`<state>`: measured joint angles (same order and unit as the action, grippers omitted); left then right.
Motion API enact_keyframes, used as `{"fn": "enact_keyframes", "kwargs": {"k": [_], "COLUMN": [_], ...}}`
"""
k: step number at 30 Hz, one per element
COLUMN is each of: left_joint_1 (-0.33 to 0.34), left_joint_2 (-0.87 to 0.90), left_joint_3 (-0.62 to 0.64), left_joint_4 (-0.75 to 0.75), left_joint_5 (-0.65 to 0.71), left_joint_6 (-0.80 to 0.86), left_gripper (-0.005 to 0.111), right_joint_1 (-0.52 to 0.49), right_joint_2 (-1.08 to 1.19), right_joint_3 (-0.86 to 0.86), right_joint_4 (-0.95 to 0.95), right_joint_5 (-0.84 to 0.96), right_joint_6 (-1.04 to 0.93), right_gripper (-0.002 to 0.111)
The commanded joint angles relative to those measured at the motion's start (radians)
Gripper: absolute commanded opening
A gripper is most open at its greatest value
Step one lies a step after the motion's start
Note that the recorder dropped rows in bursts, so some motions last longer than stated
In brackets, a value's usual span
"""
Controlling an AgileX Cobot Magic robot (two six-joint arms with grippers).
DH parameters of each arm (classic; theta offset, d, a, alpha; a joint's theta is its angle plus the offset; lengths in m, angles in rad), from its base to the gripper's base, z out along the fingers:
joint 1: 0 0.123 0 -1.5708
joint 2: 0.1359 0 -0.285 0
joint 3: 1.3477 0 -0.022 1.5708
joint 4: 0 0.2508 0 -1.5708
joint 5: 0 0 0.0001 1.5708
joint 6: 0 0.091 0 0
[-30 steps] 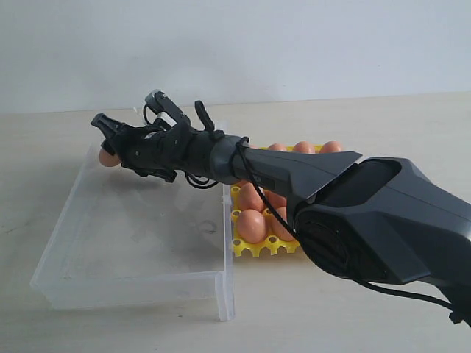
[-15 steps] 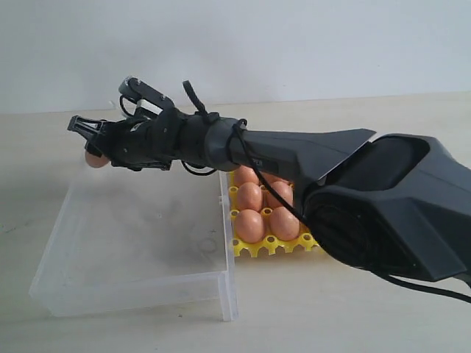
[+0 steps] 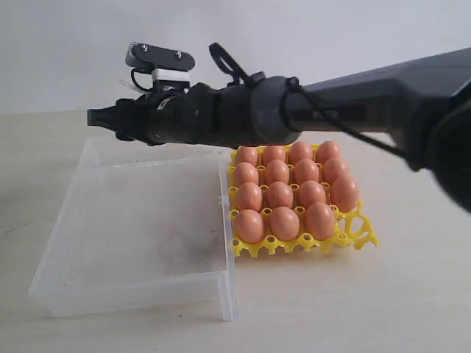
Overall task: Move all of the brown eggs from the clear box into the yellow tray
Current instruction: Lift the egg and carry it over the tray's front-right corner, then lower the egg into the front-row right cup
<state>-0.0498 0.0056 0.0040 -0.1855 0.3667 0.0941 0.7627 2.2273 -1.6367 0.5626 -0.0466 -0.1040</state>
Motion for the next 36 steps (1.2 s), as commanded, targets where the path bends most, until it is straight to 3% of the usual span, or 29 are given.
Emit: {"fn": "enact_keyframes", "kwargs": {"k": [1,8,21,27,36], "left_joint_1": [0.001,0.001,0.001,0.001,0.001], "left_joint_2": [-0.006,-0.006,-0.006,-0.006,-0.006], "left_joint_3": [-0.004,-0.004,-0.004,-0.004,-0.004], "left_joint_4": [-0.002,-0.002,-0.002,-0.002,-0.002], "left_joint_5": [-0.004,-0.004,-0.004,-0.004,-0.004], "left_joint_6": [0.003,0.003,0.003,0.003,0.003], "left_gripper": [0.0,0.0,0.0,0.0,0.0], "right_joint_1": [0.005,-0.025,-0.204,-0.223,-0.271], "right_joint_2": [-0.183,-0.456,-0.736,-0.736,-0.736], "right_joint_3": [0.217,0.562,1.014,1.112,1.121], "right_joint_4": [-0.023,0.003,0.083,0.123,0.139], "right_joint_5": [-0.142,-0.246,-0.264,-0.263,-0.2], "right_joint_6": [-0.188,-0.35,-0.349,-0.34,-0.292], "right_gripper": [0.0,0.0,0.0,0.0,0.0]}}
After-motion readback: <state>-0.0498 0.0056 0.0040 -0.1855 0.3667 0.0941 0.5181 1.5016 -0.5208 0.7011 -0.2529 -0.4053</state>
